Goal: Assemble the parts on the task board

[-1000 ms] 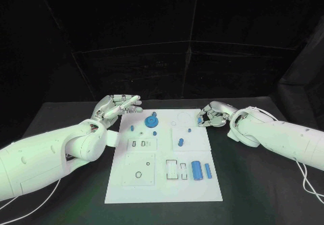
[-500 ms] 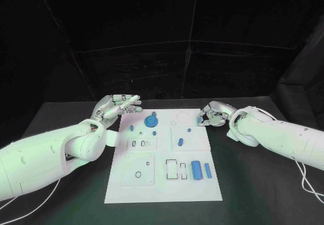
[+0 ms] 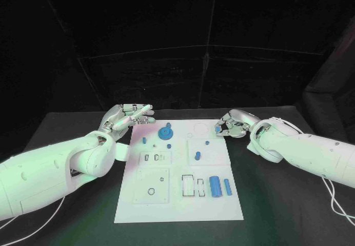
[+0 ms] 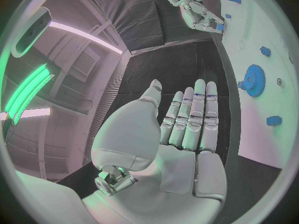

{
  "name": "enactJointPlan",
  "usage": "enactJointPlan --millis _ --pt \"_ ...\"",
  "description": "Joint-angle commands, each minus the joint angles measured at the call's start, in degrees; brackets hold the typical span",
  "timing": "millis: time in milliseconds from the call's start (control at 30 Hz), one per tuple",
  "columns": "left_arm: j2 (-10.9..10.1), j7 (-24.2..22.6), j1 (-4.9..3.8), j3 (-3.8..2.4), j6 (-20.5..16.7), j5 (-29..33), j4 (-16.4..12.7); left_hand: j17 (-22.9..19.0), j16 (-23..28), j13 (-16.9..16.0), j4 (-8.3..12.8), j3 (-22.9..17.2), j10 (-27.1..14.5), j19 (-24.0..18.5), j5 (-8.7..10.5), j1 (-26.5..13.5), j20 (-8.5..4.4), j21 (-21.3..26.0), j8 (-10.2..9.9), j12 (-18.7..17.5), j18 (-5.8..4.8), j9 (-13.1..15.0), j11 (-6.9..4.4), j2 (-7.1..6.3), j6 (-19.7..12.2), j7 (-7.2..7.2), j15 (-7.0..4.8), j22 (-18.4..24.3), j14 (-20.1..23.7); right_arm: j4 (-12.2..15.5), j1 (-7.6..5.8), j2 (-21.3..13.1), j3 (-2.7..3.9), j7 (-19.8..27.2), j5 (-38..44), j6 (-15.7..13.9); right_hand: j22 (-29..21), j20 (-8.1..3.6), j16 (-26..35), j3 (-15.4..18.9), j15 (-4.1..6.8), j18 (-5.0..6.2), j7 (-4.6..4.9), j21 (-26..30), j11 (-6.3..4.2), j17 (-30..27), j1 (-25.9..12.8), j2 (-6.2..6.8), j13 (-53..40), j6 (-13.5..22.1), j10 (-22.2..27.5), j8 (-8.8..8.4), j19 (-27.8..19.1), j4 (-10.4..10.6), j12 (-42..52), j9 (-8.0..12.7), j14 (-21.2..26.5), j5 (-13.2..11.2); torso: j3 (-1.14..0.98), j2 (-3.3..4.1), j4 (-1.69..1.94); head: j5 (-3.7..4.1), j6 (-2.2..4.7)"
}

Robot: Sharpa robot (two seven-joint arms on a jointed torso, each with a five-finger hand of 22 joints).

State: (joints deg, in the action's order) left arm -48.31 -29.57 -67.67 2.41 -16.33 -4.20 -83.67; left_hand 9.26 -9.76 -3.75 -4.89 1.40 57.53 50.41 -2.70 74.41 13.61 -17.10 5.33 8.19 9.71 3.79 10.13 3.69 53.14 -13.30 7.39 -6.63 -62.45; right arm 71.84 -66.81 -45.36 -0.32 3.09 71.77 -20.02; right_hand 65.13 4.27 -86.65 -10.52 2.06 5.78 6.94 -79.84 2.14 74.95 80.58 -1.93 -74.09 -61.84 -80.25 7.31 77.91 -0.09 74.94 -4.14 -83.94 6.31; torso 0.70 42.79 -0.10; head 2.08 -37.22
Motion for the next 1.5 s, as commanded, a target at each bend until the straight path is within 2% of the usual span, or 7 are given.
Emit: enactJointPlan --millis 33,133,300,533,833,1033,1500 --pt "-0.11 -0.25 -0.1 -0.04 0.31 -0.2 -0.35 0.07 0.33 0.03 0.43 -0.02 0.1 0.16 -0.22 0.23 0.42 0.3 -0.21 -0.33 0.8 -0.03 0.16 0.53 0.44 -0.11 0.2 0.07 0.0 1.94 -0.15 -0.53 0.04 -2.84 0.56 -3.78 0.07 -0.37 -0.32 -0.39 0.3 -0.93 -0.46 -0.33 -0.5 6.76 0.62 -1.4 0.04 -0.85 -0.21 0.16 0.12 -0.03 0.19 -0.1 -4.39 -0.21 0.04 -0.02 -0.03 0.06 0.14" --pt "-0.33 -0.23 -0.12 -0.05 0.23 -0.2 -0.61 0.07 0.33 0.03 0.43 -0.02 0.1 0.16 -0.22 0.23 0.42 0.3 -0.21 -0.33 0.8 -0.03 0.16 0.53 0.44 -0.11 0.2 0.07 0.0 5.53 -0.22 -1.55 0.07 -4.41 0.57 -4.84 0.15 -0.38 -0.36 -0.61 0.31 -0.94 -0.47 -0.37 -0.51 6.88 0.55 -1.4 0.07 -0.87 -0.21 0.14 0.17 -0.09 0.15 -0.09 -4.41 -0.21 0.02 -0.01 0.07 0.08 0.22" --pt "-0.37 -0.21 -0.14 -0.05 0.22 -0.2 -0.58 0.07 0.33 0.03 0.43 -0.02 0.1 0.16 -0.22 0.23 0.42 0.3 -0.21 -0.33 0.8 -0.03 0.16 0.53 0.44 -0.11 0.2 0.07 0.0 10.09 -0.61 -1.79 0.09 -7.31 1.07 -5.88 0.28 -0.39 -0.37 -0.82 0.32 -0.97 -0.47 -0.42 -0.52 6.91 0.42 -1.36 0.02 -0.88 -0.26 0.12 0.25 -0.13 0.19 -0.07 -4.42 -0.2 0.27 -0.23 0.11 -0.13 -0.01" --pt "-0.13 -0.2 -0.15 -0.05 0.3 -0.19 -0.22 0.08 0.37 0.03 0.47 -0.02 0.13 0.18 -0.22 0.23 0.42 0.31 -0.22 -0.34 0.81 -0.03 0.15 0.55 0.47 -0.1 0.2 0.08 -0.02 14.6 -0.91 1.82 0.1 -12.01 3.14 -6.41 0.22 -0.43 -0.34 -1.45 0.36 -0.96 -0.55 -0.41 -0.57 6.85 -0.07 -1.05 -0.03 -1.15 -0.36 0.15 0.28 -0.31 0.2 -0.07 -4.41 -0.19 0.36 -0.35 0.15 -0.69 -0.24" --pt "0.45 -0.21 -0.17 -0.05 0.33 0.58 0.58 0.08 0.37 0.03 0.47 -0.02 0.13 0.18 -0.22 0.23 0.42 0.31 -0.22 -0.34 0.81 -0.03 0.15 0.55 0.47 -0.1 0.2 0.08 -0.02 12.38 -0.84 10.38 -0.04 -15.88 5.2 -4.67 0.1 -0.49 -0.19 -2.42 0.41 -0.94 -0.57 -0.35 -0.62 6.49 -0.45 -0.87 0.08 -1.23 -0.32 0.08 0.27 -0.65 0.03 -0.03 -4.33 0.34 0.48 -0.35 0.26 -1.71 -0.59" --pt "0.75 -0.21 -0.18 -0.05 0.23 0.76 1.07 0.09 0.4 0.02 0.5 -0.03 0.19 0.19 -0.22 0.24 0.41 0.33 -0.22 -0.34 0.81 -0.02 0.13 0.58 0.52 -0.06 0.19 0.1 -0.04 10.2 -0.1 14.93 -1.32 -16.87 6.69 -3.57 0.01 -0.5 -0.15 -2.96 0.4 -0.92 -0.53 -0.31 -0.59 6.4 -0.78 -0.68 0.12 -1.16 -0.29 -0.02 0.25 -0.83 -0.05 0.01 -4.31 0.77 0.37 -0.2 0.23 -2.59 -0.82" --pt "1.25 -0.19 -0.17 -0.05 -0.02 0.8 1.74 0.1 0.43 0.01 0.55 -0.05 0.25 0.2 -0.22 0.28 0.41 0.34 -0.21 -0.34 0.81 -0.01 0.11 0.61 0.57 -0.03 0.19 0.12 -0.06 9.41 2.17 18.43 -1.71 -17.13 12.26 -1.63 -0.08 -0.49 -0.2 -3.57 0.38 -0.91 -0.5 -0.26 -0.56 6.55 -1.5 -0.01 -0.05 -1.24 -0.41 -0.08 0.26 -1.13 0.06 0.02 -4.35 1.18 0.26 -0.24 -0.13 -3.79 -1.63"
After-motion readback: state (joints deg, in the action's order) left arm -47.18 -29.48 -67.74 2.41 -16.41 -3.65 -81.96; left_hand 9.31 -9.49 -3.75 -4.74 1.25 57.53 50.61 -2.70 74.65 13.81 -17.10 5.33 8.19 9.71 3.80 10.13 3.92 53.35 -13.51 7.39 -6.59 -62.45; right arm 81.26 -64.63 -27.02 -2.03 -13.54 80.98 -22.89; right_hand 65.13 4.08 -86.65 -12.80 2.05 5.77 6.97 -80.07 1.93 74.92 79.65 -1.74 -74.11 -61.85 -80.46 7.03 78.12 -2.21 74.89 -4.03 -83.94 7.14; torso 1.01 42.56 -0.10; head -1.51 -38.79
